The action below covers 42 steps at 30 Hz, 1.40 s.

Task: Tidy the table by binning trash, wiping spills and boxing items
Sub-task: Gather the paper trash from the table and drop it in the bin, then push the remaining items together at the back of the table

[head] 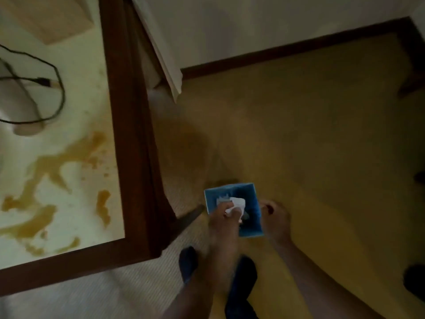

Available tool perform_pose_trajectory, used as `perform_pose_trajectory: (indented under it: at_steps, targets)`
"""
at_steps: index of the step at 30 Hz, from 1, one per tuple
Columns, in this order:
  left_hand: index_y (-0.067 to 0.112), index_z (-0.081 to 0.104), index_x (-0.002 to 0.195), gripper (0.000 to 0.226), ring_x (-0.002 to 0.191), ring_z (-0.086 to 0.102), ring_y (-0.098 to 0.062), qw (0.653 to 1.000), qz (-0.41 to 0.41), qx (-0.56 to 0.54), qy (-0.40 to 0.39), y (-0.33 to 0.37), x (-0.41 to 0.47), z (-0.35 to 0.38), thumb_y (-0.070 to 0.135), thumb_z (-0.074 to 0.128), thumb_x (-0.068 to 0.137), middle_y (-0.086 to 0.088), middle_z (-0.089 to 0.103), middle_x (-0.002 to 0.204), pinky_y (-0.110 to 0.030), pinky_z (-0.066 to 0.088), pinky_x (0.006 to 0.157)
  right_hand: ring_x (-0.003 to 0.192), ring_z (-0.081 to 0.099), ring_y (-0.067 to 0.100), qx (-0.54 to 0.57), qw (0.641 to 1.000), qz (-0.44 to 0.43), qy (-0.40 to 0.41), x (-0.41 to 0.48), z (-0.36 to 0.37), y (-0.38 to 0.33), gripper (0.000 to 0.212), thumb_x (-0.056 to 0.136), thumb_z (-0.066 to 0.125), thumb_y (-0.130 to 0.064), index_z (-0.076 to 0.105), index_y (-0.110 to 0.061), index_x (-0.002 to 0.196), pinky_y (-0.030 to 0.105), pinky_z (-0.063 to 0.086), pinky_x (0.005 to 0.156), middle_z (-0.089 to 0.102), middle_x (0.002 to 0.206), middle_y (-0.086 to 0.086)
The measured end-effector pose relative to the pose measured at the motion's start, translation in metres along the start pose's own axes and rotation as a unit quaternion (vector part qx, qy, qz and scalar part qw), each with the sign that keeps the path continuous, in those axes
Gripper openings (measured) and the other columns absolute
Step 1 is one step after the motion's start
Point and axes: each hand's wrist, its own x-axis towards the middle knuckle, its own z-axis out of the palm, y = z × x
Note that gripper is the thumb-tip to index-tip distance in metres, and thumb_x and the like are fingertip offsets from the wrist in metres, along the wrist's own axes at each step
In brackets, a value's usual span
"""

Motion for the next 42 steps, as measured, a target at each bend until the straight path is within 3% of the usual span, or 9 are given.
perform_pose_trajectory:
  at_steps: [5,9,13,15,18,22,31,35,42]
  targets:
    - [0.013,0.068,0.076,0.014,0.065,0.066,-0.023,0.994,-0.022,0.108,0.026,-0.099,0.099,0.041,0.005,0.070,0.087,-0.007,0.067,0.070,-0.033,0.053,0.053,0.119,0.055,0.026,-0.053,0.997,0.026,-0.041,0.035,0.050,0.092,0.034,0.098,0.055,-0.013,0.063,-0.011,0.131,0.035,0.044,0.101,0.063,0.127,0.010]
    - [0.002,0.067,0.070,0.019,0.061,0.069,-0.028,0.985,-0.017,0.169,0.036,-0.162,0.168,0.066,0.016,0.069,0.082,-0.018,0.071,0.069,-0.040,0.056,0.055,0.127,0.048,0.030,-0.072,0.996,0.037,-0.023,0.054,0.098,0.138,0.055,0.091,0.057,-0.006,0.048,-0.013,0.144,0.045,0.043,0.106,0.053,0.140,0.012]
    - [0.010,0.078,0.092,0.013,0.089,0.073,-0.029,0.979,-0.020,0.202,0.018,-0.194,0.208,0.086,0.020,0.072,0.087,-0.013,0.077,0.091,-0.041,0.060,0.072,0.121,0.049,0.037,-0.064,0.997,0.049,0.007,0.068,0.131,0.165,0.067,0.080,0.059,0.001,0.045,-0.013,0.144,0.051,0.044,0.100,0.054,0.138,0.013]
    - [0.010,0.071,0.120,0.029,0.107,0.068,-0.029,0.962,-0.002,0.272,-0.023,-0.200,0.215,0.091,0.023,0.069,0.094,-0.009,0.073,0.112,-0.030,0.049,0.077,0.118,0.048,0.037,-0.058,0.997,0.044,0.017,0.071,0.138,0.172,0.065,0.081,0.059,0.000,0.046,-0.014,0.143,0.051,0.044,0.097,0.055,0.135,0.014]
    - [0.007,0.062,0.130,0.031,0.115,0.064,-0.032,0.947,0.027,0.315,-0.062,-0.204,0.216,0.092,0.019,0.053,0.104,-0.013,0.068,0.123,-0.036,0.050,0.087,0.126,0.045,0.035,-0.060,0.998,0.036,0.004,0.069,0.137,0.170,0.065,0.087,0.059,-0.012,0.039,-0.015,0.149,0.051,0.042,0.103,0.051,0.143,0.011]
    - [0.015,0.058,0.141,0.040,0.121,0.061,-0.029,0.955,0.060,0.286,-0.053,-0.183,0.186,0.083,0.014,0.040,0.105,-0.010,0.065,0.133,-0.043,0.050,0.104,0.125,0.046,0.029,-0.021,1.000,0.004,0.007,0.047,0.111,0.144,0.072,0.078,0.040,-0.040,0.042,-0.016,0.146,0.051,0.043,0.104,0.051,0.142,0.005]
    - [0.017,0.062,0.134,0.033,0.113,0.063,-0.015,0.945,0.236,0.225,-0.024,-0.029,0.015,0.007,0.014,0.046,0.106,0.001,0.066,0.125,-0.021,0.046,0.091,0.127,0.050,0.017,0.025,0.994,-0.105,0.017,-0.046,0.006,-0.014,0.044,0.095,0.048,-0.018,0.053,-0.017,0.139,0.037,0.044,0.107,0.056,0.135,-0.001]
    - [0.021,0.068,0.124,0.029,0.100,0.068,-0.013,0.925,0.317,0.205,0.033,0.036,-0.063,-0.062,0.015,0.049,0.104,0.001,0.072,0.115,-0.031,0.055,0.083,0.119,0.052,0.011,0.026,0.981,-0.190,0.024,-0.105,-0.039,-0.098,0.037,0.101,0.052,-0.015,0.054,-0.022,0.137,0.027,0.041,0.096,0.055,0.130,-0.005]
    - [0.021,0.071,0.118,0.026,0.101,0.065,-0.010,0.879,0.403,0.183,0.175,0.087,-0.123,-0.210,0.014,0.053,0.101,0.007,0.068,0.115,-0.028,0.055,0.087,0.114,0.057,0.015,0.018,0.956,-0.292,-0.018,-0.182,-0.028,-0.240,0.026,0.101,0.050,-0.022,0.061,-0.028,0.125,0.039,0.050,0.096,0.061,0.121,-0.005]
